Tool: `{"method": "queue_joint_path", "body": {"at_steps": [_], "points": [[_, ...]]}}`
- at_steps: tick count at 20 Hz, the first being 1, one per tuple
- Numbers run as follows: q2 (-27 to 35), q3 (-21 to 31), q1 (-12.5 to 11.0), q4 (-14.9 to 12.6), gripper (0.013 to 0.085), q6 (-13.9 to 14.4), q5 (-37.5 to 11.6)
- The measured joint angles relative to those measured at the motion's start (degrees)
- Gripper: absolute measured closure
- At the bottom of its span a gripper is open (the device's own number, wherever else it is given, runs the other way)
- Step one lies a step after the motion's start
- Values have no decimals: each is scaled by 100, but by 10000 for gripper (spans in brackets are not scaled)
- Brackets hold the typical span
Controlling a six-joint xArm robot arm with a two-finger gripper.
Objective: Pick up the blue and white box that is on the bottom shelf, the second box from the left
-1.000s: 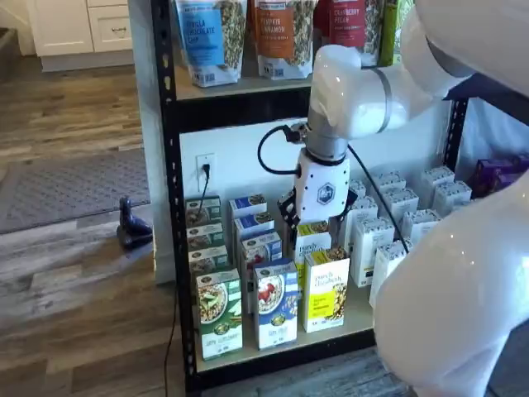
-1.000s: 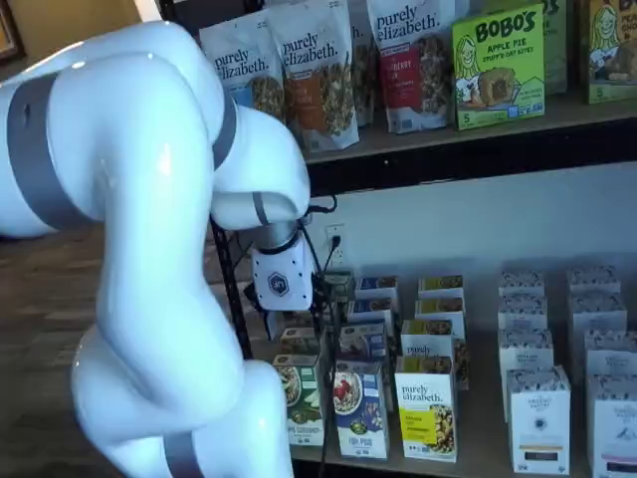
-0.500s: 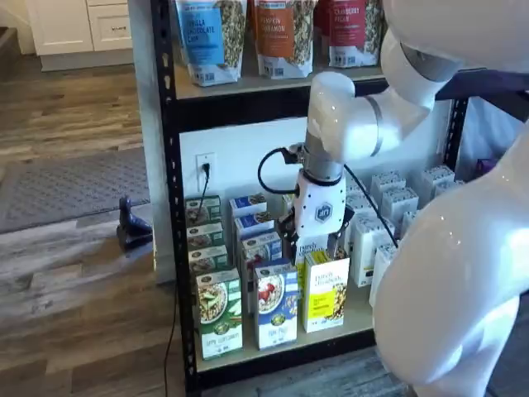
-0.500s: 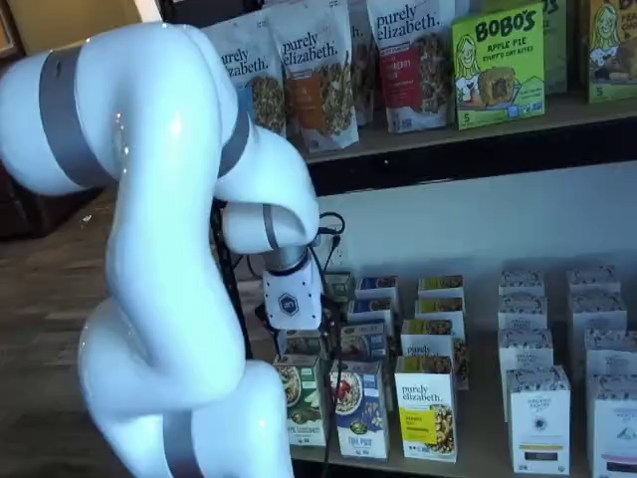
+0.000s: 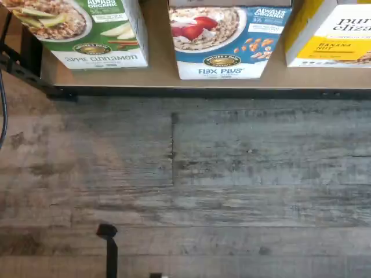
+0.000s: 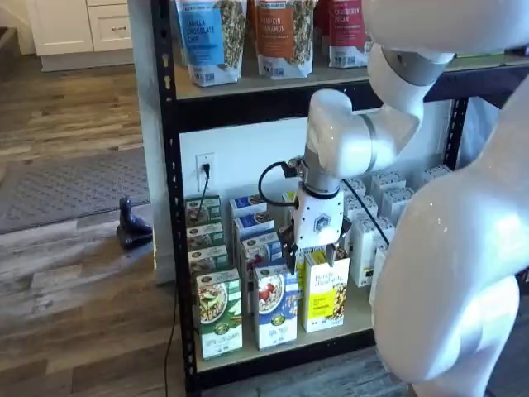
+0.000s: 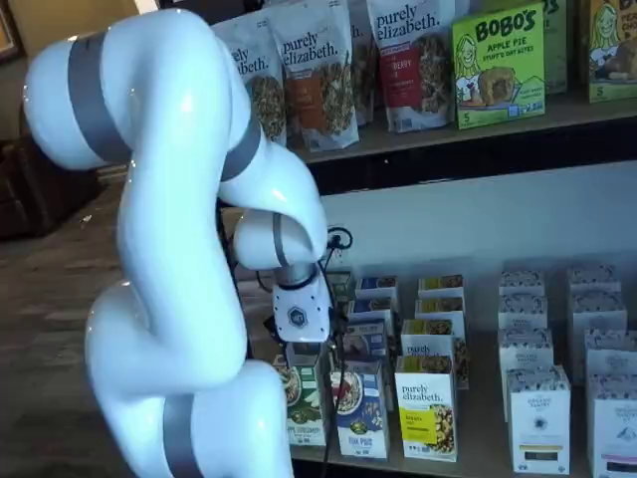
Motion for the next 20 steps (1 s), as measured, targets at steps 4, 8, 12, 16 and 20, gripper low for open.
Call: {"method": "queue_joint_path", "body": {"at_steps": [4,8,12,16,20], "points": [[282,-74,-16,214,130,-220,-396],[721,-375,21,-1,130,2,-492],[1311,-771,101,-46,130,116,-638],[1964,-1201,152,11,130,110,-852],[2352,-1436,167,-7,130,133,-1067]]}}
